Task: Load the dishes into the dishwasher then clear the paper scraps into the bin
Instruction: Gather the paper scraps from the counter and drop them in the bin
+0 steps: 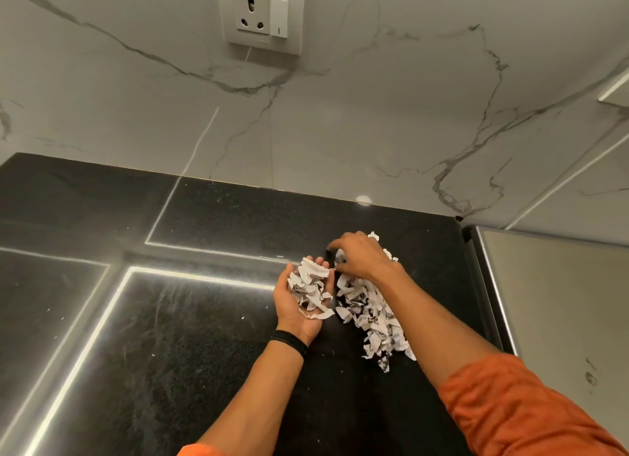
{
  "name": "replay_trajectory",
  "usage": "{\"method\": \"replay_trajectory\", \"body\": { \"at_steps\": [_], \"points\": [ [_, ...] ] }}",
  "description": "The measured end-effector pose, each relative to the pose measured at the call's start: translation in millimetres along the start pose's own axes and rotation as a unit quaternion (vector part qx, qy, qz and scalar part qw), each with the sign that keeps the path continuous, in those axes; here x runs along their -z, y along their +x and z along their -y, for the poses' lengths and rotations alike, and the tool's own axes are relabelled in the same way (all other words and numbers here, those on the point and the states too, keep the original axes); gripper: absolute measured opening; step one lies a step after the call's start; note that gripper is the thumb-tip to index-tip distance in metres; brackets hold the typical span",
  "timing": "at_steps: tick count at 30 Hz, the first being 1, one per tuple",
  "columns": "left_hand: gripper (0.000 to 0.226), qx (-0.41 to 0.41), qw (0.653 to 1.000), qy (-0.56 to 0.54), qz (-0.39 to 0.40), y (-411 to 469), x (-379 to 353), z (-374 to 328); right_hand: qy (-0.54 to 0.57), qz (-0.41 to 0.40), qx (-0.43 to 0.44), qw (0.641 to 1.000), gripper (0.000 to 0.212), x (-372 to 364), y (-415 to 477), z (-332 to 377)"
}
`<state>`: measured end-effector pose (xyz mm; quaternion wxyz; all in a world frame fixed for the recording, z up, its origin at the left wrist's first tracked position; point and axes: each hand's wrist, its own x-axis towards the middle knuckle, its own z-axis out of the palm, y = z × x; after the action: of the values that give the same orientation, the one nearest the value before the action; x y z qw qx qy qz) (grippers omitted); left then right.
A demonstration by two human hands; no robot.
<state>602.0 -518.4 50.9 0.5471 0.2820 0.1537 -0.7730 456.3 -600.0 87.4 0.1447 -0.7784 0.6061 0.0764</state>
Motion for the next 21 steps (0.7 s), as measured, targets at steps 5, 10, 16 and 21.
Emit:
{"method": "replay_trajectory", "body": {
  "at_steps": [5,10,16,21],
  "points": [
    [0.04,-0.004,1.0,-0.015,-0.001,6,4,-4,0.042,-0.095,0.001,0.995,0.019,-1,-5,-17],
    [0.041,-0.007,1.0,-0.002,0.003,10,1,0,0.328,-0.24,-0.076,0.91,0.019,19,-33,-28],
    [0.045,0.012,0.999,0.041,0.012,10,-13,10,0.455,-0.254,-0.029,0.853,0.021,45,-67,-15],
    [0.05,0.031,0.995,0.066,0.063,3,-15,20,0.396,-0.195,0.038,0.896,0.029,26,-82,18]
  ]
}}
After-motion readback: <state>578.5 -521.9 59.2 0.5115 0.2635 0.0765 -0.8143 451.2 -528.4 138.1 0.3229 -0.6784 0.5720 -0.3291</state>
